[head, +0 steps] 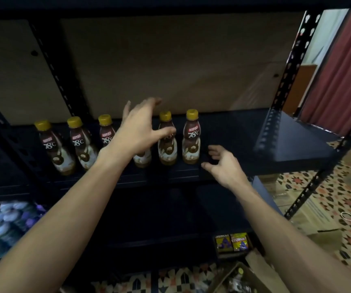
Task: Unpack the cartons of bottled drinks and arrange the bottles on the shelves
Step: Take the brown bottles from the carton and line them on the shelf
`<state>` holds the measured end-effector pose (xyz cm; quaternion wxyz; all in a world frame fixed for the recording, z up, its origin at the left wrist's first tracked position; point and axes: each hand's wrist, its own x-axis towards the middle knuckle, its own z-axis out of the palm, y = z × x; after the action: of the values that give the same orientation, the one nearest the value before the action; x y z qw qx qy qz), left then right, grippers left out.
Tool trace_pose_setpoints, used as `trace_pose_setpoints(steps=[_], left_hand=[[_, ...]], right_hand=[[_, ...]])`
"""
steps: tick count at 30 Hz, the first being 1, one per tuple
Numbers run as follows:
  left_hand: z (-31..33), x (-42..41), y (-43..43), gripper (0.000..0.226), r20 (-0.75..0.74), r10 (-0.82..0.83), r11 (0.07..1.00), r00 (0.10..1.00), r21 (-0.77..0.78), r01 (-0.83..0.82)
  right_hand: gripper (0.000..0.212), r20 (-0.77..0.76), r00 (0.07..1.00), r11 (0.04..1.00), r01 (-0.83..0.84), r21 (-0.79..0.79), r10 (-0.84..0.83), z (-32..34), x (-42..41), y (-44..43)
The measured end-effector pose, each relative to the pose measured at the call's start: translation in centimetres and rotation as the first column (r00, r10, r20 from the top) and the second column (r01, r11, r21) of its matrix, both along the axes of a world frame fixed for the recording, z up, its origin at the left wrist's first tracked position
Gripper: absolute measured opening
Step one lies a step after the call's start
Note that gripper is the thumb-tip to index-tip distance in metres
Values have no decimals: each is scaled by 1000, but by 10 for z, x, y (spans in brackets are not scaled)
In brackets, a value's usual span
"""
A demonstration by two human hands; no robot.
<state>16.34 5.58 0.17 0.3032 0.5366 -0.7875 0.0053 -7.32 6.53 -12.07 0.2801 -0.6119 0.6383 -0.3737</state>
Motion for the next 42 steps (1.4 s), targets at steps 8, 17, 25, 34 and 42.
trace_pose_setpoints(steps=[8, 17, 25, 34, 42], left_hand=[[-51, -47, 44, 38, -293, -252, 967, 922, -40, 251], [-154, -135, 60, 28, -376, -337, 775, 863, 410, 481], [-259, -205, 64, 32, -292, -445, 551, 846, 656, 516], [-436, -272, 74, 35, -212, -629, 323, 748, 803, 500], [-622, -300, 66, 45, -49, -712, 330, 700, 857, 396]], right_hand=[[35, 64, 983, 973, 180, -143, -172, -3, -49, 37], [23, 68, 934, 933, 355, -50, -352, -51, -101, 107], [26, 20, 853, 839, 509, 190, -522, -133, -139, 173], [34, -118, 802, 721, 582, 376, -585, -298, -185, 221], [34, -82, 771, 615, 562, 553, -632, -493, -204, 234]])
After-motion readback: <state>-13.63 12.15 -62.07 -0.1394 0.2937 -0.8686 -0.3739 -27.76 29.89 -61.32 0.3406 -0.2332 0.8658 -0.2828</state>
